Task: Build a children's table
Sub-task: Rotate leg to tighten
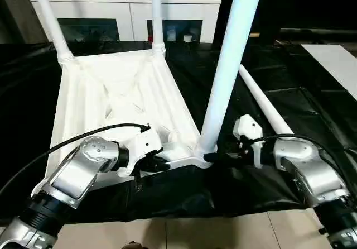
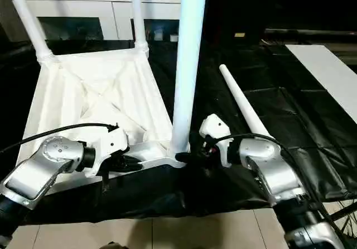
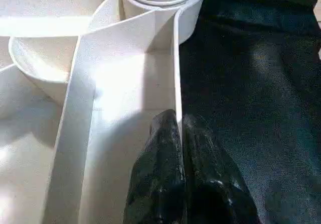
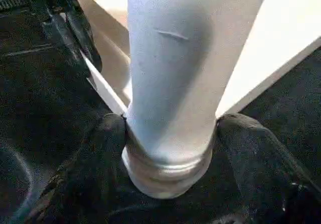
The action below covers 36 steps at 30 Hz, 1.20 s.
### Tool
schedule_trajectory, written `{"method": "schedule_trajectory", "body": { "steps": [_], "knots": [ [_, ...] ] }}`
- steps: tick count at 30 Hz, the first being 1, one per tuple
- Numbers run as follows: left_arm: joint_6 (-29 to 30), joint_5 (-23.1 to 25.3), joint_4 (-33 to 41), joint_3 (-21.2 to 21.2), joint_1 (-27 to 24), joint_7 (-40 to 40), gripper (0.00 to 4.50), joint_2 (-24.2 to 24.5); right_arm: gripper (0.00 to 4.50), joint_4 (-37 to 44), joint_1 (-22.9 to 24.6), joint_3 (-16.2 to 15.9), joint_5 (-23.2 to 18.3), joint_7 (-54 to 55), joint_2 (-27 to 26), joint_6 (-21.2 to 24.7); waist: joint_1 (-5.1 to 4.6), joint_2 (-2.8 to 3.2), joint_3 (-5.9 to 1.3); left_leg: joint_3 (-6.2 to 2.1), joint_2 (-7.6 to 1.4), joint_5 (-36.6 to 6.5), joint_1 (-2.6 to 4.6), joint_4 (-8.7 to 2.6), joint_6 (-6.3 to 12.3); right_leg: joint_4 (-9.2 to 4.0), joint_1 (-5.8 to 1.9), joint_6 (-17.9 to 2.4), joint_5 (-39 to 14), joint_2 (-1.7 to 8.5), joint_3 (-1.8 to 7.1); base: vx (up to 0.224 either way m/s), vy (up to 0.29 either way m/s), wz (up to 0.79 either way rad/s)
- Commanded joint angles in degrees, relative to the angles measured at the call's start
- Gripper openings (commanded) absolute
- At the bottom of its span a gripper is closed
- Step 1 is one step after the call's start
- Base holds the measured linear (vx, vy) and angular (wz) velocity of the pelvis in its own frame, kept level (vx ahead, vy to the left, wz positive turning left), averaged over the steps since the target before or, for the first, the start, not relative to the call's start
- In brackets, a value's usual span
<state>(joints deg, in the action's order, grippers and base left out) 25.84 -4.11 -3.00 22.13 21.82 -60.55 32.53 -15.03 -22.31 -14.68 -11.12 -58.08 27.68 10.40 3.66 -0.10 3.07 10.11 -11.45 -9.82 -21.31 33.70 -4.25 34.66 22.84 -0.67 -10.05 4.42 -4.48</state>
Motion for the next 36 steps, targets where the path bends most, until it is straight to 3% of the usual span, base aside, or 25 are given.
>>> {"method": "schedule_trajectory", "body": {
  "steps": [1,3,7,12,22,24,25,27,30,32,34,36],
  "knots": [
    [-0.91,-0.46,1.64,1.03,-0.18,-1.67,0.0,-0.38,3.2,-1.64,-0.9,-0.61,1.09,0.48,-0.51,-0.39,-0.08,-0.52,-3.52,-0.5,-1.66,-15.04,0.56,-4.04,1.4,-4.39,-2.45,-10.06,-17.46,3.5,2.9,0.0,0.0,0.0],
    [-0.99,-0.42,1.47,0.95,-0.1,-1.56,0.0,-0.31,3.2,-2.8,-1.51,-0.09,0.62,0.39,-1.4,-0.6,-0.06,-0.18,-3.44,-0.45,-1.71,-15.2,0.75,-4.0,1.5,-4.46,-2.2,-10.13,-18.02,3.45,2.95,0.0,0.0,0.0],
    [-1.07,-0.37,1.18,0.89,-0.03,-1.57,0.0,-0.25,3.03,-4.74,-2.41,1.11,-0.68,0.28,-3.04,-0.48,-0.06,-0.14,-3.44,-0.49,-1.72,-16.04,0.82,-4.03,1.14,-4.56,-2.15,-9.91,-19.11,3.42,2.92,0.0,0.0,0.0],
    [-0.97,-0.4,1.12,0.98,-0.04,-1.8,0.0,-0.19,2.68,-6.49,-2.09,0.08,0.31,-0.84,-3.24,-1.82,-0.22,-0.23,-3.41,-0.52,-1.68,-16.74,0.76,-4.05,0.96,-4.49,-2.2,-9.94,-19.34,3.37,2.96,0.0,0.0,0.0],
    [-0.74,-0.39,1.05,1.04,-0.29,-1.39,0.0,-0.49,2.64,-8.39,-1.92,0.58,1.11,1.3,-4.72,-2.67,-0.26,-0.18,-3.43,-0.49,-1.66,-16.45,0.77,-4.02,1.02,-4.49,-2.17,-9.99,-19.43,3.35,2.97,0.0,0.0,0.0],
    [-0.39,0.23,-0.38,0.44,0.0,1.81,0.0,-2.57,2.64,-11.46,-2.94,2.68,2.65,9.99,-7.71,-2.92,-0.55,-0.16,-3.23,-0.43,-1.57,-17.4,0.83,-4.07,0.4,-4.75,-1.89,-9.72,-21.26,3.36,3.03,0.0,0.0,0.0],
    [0.52,0.92,-2.42,-0.75,0.73,6.64,0.0,-5.69,2.64,-13.66,-3.84,5.0,3.12,18.06,-10.57,-1.44,-0.87,-0.21,-3.01,-0.49,-1.38,-18.06,0.79,-4.13,-0.54,-4.93,-1.85,-9.2,-23.4,3.24,2.93,0.0,0.0,0.0],
    [2.62,1.89,-5.52,-2.68,2.1,14.45,0.0,-10.8,2.64,-16.15,-5.04,8.23,3.16,28.58,-14.65,1.34,-1.35,-0.27,-3.23,-0.9,-1.33,-19.33,0.83,-4.21,-1.76,-5.03,-2.05,-7.81,-26.59,3.38,2.68,0.0,0.0,0.0],
    [4.73,2.51,-7.46,-3.86,3.16,19.94,0.0,-14.59,2.63,-17.51,-5.87,9.99,3.27,34.94,-17.44,3.12,-1.93,-0.32,-3.25,-1.01,-1.16,-21.49,1.14,-4.01,-1.56,-5.69,-1.6,-6.41,-29.13,3.4,2.59,0.0,0.0,0.0],
    [7.45,4.08,-11.12,-4.76,5.1,28.57,0.0,-21.05,2.63,-20.3,-7.97,11.92,4.11,46.34,-22.59,5.32,-2.43,-0.11,-3.11,-1.03,-1.03,-21.38,0.82,-4.1,-1.63,-5.74,-1.36,-6.13,-28.95,3.22,2.68,0.0,0.0,0.0],
    [7.78,4.98,-13.35,-5.41,5.97,32.22,0.0,-23.97,2.63,-22.47,-9.34,12.57,4.64,50.96,-24.9,5.2,-2.22,-0.16,-3.4,-1.1,-0.71,-21.52,1.29,-3.79,-1.59,-6.09,-1.24,-4.97,-30.18,3.24,2.51,0.0,0.0,0.0],
    [6.22,6.41,-16.86,-5.93,7.38,36.53,0.0,-26.66,2.63,-25.54,-11.38,13.57,4.41,55.42,-27.57,4.16,-2.42,-0.25,-3.31,-1.12,-0.57,-22.65,1.29,-3.75,-0.91,-6.46,-0.92,-4.18,-30.74,3.13,2.37,0.0,0.0,0.0]
  ]
}}
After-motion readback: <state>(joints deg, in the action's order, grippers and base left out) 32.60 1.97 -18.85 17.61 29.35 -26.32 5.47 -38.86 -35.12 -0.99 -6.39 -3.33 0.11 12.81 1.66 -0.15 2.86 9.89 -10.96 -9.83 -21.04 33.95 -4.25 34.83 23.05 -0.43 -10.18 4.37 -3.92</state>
